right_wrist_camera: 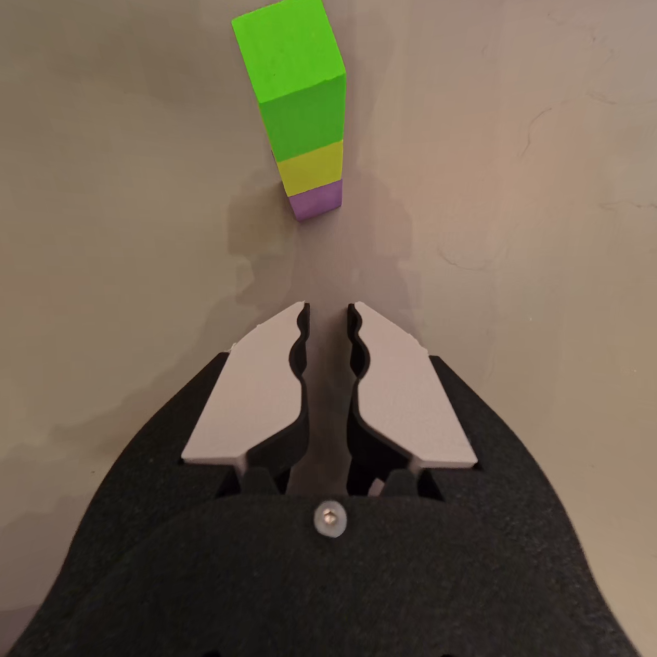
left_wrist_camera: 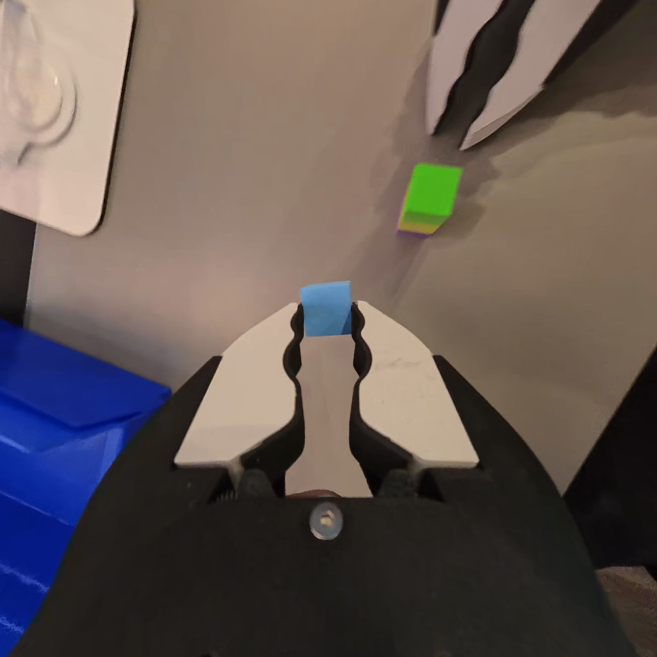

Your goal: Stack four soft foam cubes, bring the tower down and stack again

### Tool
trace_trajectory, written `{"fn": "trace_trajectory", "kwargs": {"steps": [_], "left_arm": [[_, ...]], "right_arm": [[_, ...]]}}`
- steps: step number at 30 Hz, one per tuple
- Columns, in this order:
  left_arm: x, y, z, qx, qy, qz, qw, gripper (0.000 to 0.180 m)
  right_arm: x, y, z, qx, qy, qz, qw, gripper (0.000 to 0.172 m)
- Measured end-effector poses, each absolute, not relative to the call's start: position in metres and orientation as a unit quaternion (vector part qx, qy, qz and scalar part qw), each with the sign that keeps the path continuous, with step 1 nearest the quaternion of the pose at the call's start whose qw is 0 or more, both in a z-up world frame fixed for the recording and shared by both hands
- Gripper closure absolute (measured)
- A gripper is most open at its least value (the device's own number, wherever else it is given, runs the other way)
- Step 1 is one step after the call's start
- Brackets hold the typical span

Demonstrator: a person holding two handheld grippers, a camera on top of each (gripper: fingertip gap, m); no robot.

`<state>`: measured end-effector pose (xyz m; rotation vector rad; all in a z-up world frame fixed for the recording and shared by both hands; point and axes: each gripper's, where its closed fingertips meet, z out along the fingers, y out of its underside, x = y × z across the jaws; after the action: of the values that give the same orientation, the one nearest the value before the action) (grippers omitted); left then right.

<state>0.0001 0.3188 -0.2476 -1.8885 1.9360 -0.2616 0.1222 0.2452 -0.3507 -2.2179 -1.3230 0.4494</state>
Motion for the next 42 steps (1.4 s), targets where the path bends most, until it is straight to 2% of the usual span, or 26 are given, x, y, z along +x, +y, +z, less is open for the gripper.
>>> {"fn": "trace_trajectory", "kwargs": {"steps": [12, 42], "left_arm": [[0.053, 0.268, -0.237, -0.595, 0.772, -0.098, 0.199, 0.156], [0.065, 0.264, -0.256, -0.579, 0.792, -0.093, 0.170, 0.155]], "right_arm": [[0.129, 0.244, -0.350, -0.816, -0.482, 0.176, 0.265, 0.153], [0.130, 0.246, -0.351, -0.815, -0.482, 0.178, 0.267, 0.156]]}}
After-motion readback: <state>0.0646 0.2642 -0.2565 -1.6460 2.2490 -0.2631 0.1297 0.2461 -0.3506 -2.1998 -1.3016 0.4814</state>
